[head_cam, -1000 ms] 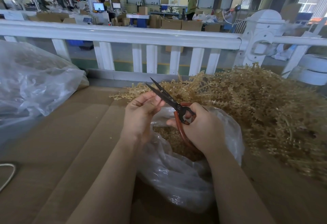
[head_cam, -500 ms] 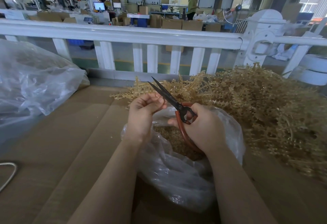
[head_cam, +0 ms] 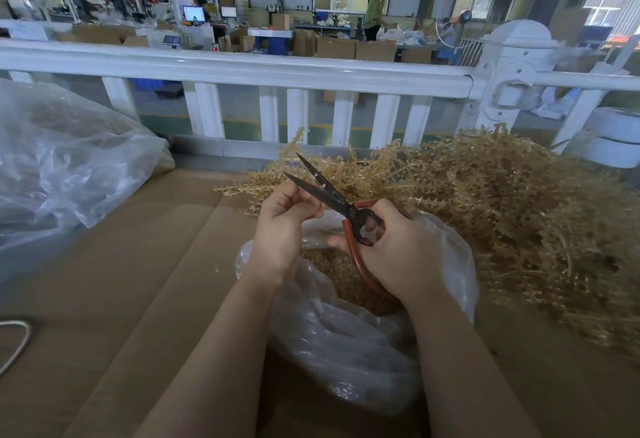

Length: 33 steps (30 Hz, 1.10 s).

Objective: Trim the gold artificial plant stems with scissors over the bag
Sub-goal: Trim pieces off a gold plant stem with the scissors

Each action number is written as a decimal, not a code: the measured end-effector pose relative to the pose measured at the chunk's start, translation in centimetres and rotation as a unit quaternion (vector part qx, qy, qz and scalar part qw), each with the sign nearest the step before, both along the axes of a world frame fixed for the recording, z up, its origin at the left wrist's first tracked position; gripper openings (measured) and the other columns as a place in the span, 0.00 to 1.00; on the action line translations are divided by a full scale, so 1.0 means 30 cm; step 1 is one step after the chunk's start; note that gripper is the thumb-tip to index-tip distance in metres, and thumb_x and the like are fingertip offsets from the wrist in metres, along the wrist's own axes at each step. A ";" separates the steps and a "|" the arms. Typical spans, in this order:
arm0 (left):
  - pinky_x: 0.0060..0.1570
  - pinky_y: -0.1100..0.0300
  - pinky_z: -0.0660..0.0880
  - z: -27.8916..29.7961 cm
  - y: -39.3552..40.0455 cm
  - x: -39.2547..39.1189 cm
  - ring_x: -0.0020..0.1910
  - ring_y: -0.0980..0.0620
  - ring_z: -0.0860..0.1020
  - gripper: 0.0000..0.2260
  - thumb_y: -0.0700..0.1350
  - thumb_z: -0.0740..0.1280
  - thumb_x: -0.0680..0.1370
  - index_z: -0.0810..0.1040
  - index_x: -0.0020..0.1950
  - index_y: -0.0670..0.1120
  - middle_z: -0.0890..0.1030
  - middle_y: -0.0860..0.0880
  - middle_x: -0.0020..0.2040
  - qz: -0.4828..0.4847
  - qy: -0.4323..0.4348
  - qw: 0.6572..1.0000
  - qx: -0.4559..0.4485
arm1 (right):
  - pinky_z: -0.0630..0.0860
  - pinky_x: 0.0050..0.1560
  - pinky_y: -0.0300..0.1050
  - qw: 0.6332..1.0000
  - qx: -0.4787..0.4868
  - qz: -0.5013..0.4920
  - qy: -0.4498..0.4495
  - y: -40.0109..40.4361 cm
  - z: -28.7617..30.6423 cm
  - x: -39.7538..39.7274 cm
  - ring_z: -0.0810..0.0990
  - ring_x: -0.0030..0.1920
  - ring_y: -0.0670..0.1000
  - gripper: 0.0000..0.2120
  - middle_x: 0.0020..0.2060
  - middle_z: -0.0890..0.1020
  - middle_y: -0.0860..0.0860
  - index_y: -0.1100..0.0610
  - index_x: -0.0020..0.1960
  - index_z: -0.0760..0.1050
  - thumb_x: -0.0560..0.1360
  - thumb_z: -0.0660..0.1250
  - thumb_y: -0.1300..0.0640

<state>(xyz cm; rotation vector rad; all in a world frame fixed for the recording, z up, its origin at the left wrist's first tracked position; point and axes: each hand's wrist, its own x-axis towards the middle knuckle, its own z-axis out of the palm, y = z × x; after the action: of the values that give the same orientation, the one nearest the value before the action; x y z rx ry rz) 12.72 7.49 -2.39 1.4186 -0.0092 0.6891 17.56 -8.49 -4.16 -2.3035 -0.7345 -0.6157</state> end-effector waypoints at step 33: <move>0.49 0.59 0.76 0.018 -0.001 -0.023 0.34 0.57 0.76 0.08 0.33 0.65 0.79 0.78 0.42 0.41 0.78 0.49 0.35 0.017 0.018 0.996 -0.080 | 0.72 0.29 0.34 0.999 0.040 0.028 0.011 -0.004 -0.016 0.015 0.76 0.31 0.39 0.28 0.29 0.76 0.41 0.45 0.38 0.72 0.61 0.63 0.20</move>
<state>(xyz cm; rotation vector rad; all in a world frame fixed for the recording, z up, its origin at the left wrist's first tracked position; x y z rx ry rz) 12.02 7.48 -1.83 1.2789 0.0966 0.6765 18.03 -8.62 -4.63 -2.2049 -0.7477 -0.5837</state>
